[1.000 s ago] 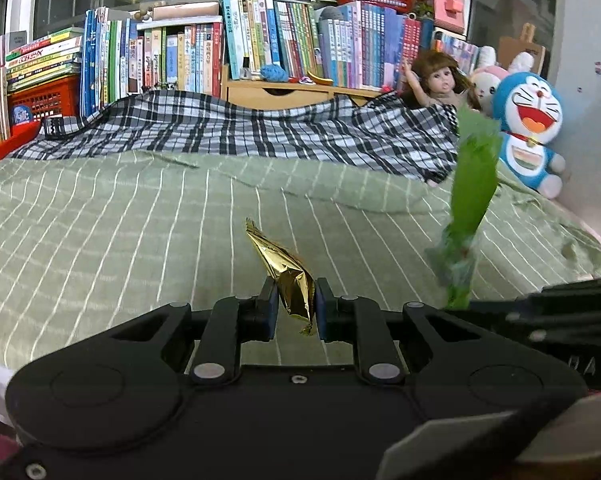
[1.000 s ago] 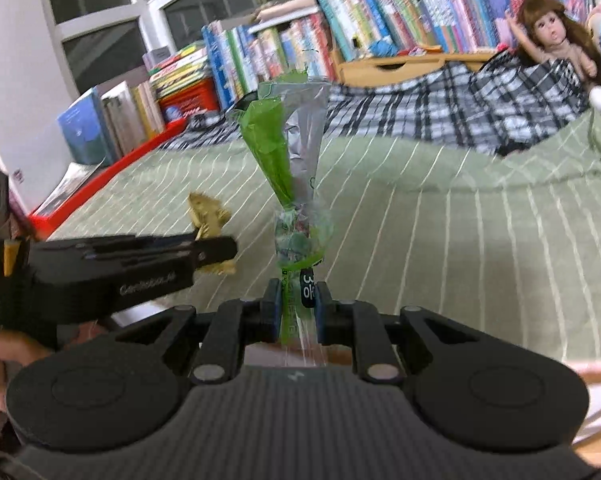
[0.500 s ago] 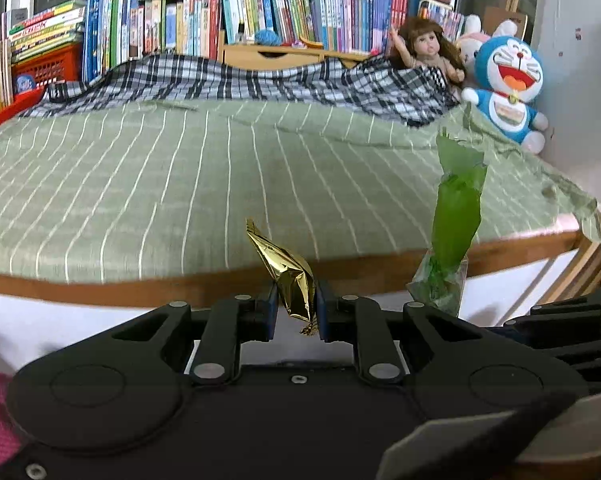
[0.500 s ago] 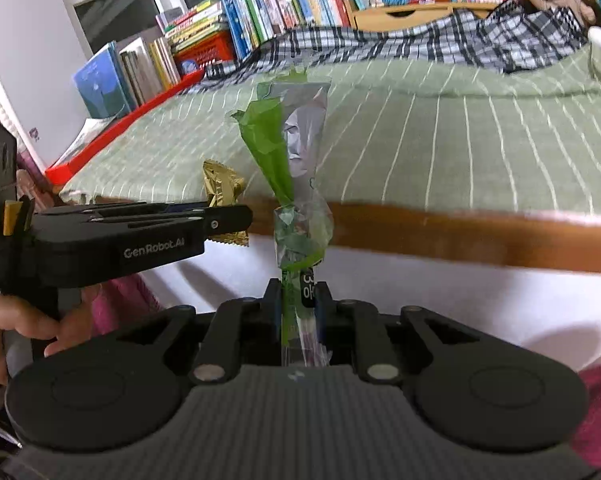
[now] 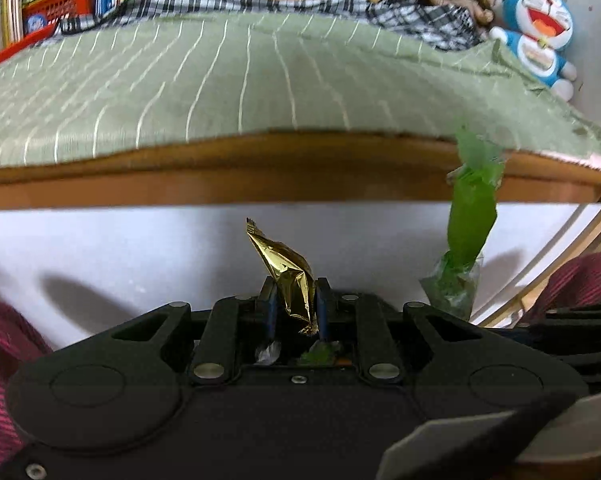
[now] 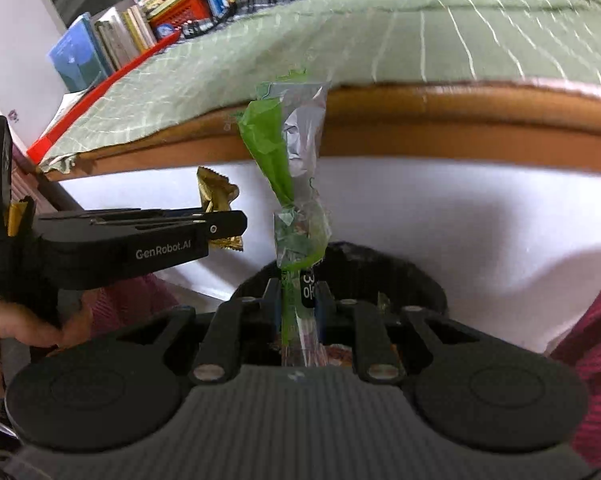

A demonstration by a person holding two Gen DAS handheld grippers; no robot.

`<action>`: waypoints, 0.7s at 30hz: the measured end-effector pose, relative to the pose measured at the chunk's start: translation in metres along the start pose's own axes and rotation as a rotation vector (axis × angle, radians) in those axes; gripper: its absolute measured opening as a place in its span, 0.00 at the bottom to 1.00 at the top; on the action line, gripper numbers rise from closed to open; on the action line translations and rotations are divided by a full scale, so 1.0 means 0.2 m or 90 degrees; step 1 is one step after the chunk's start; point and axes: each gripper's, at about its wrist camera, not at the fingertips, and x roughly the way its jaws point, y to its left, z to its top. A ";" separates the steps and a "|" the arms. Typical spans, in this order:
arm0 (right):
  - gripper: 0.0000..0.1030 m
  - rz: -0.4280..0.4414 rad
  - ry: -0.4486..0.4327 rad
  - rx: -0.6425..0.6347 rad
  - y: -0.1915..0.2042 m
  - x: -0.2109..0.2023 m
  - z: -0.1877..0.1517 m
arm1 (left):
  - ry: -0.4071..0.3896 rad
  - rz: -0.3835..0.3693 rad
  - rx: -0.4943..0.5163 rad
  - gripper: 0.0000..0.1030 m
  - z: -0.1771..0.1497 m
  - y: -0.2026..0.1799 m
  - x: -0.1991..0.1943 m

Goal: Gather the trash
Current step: 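Carry the gold wrapper and green plastic bag down to the black bin, then open the left tool over the bin while the right tool releases the bag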

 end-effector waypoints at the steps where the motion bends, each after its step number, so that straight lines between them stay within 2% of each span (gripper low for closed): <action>1: 0.21 -0.001 0.004 0.006 -0.01 0.01 -0.01 | 0.006 0.002 -0.001 0.17 -0.01 0.00 0.02; 13: 0.23 -0.012 0.072 0.064 -0.08 0.20 -0.08 | 0.076 0.019 -0.010 0.18 -0.08 0.01 0.22; 21: 0.23 -0.017 0.084 0.076 -0.10 0.27 -0.08 | 0.096 0.028 -0.014 0.18 -0.11 0.02 0.30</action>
